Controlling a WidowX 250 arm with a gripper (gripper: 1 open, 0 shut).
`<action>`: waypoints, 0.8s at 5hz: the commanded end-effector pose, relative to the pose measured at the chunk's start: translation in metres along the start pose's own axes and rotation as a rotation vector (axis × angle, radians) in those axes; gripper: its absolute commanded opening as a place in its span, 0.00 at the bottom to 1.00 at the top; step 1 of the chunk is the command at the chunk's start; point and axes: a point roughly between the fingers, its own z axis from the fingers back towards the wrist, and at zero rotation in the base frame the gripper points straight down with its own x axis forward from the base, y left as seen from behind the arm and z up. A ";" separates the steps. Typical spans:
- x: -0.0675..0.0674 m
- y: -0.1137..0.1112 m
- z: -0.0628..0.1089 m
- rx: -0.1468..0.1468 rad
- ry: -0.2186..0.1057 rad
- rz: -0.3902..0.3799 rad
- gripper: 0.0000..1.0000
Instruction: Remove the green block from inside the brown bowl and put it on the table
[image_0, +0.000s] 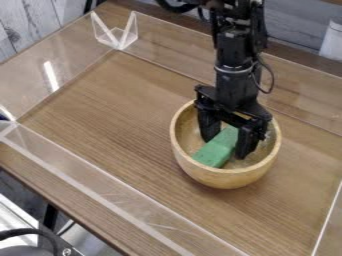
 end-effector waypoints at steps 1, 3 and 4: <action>0.010 0.002 0.016 0.008 -0.065 -0.002 1.00; 0.011 0.005 0.007 0.012 -0.050 0.003 0.00; 0.010 0.006 0.010 0.009 -0.053 0.005 0.00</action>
